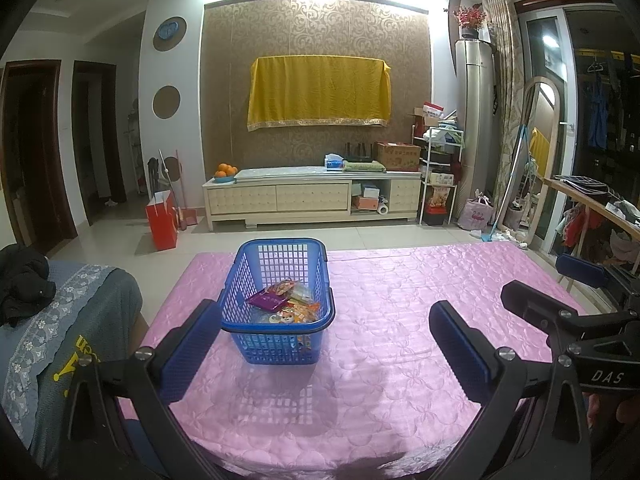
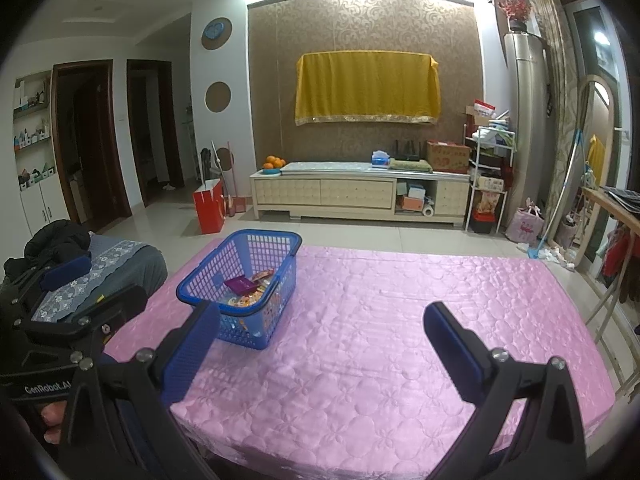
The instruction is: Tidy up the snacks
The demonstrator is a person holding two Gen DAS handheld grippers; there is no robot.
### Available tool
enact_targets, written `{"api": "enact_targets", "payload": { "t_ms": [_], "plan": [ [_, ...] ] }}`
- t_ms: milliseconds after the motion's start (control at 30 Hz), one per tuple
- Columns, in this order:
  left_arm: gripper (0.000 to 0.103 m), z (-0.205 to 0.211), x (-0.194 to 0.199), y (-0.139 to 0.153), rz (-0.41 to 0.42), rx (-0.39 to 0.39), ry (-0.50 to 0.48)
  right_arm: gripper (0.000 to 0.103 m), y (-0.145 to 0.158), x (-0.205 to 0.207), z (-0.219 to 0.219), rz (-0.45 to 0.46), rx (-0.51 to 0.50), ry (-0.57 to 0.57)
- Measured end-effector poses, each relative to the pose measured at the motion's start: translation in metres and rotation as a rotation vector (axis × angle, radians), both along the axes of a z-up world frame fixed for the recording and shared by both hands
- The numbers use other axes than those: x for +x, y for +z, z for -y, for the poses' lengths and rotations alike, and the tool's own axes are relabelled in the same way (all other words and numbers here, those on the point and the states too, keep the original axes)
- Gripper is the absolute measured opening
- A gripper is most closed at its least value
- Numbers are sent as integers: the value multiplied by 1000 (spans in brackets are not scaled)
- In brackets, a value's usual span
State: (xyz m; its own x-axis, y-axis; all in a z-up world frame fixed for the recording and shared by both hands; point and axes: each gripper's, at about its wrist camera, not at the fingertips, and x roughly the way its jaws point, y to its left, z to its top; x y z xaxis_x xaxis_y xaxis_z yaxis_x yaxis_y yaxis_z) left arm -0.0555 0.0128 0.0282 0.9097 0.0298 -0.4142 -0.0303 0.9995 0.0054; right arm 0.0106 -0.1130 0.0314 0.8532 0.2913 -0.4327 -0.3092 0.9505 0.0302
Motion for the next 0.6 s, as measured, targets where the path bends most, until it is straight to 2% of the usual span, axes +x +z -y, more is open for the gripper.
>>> {"api": "enact_targets", "payload": {
  "t_ms": [600],
  "plan": [
    [103, 1, -4, 0, -4, -5, 0, 103, 1, -5, 1, 1, 2, -1]
  ]
}}
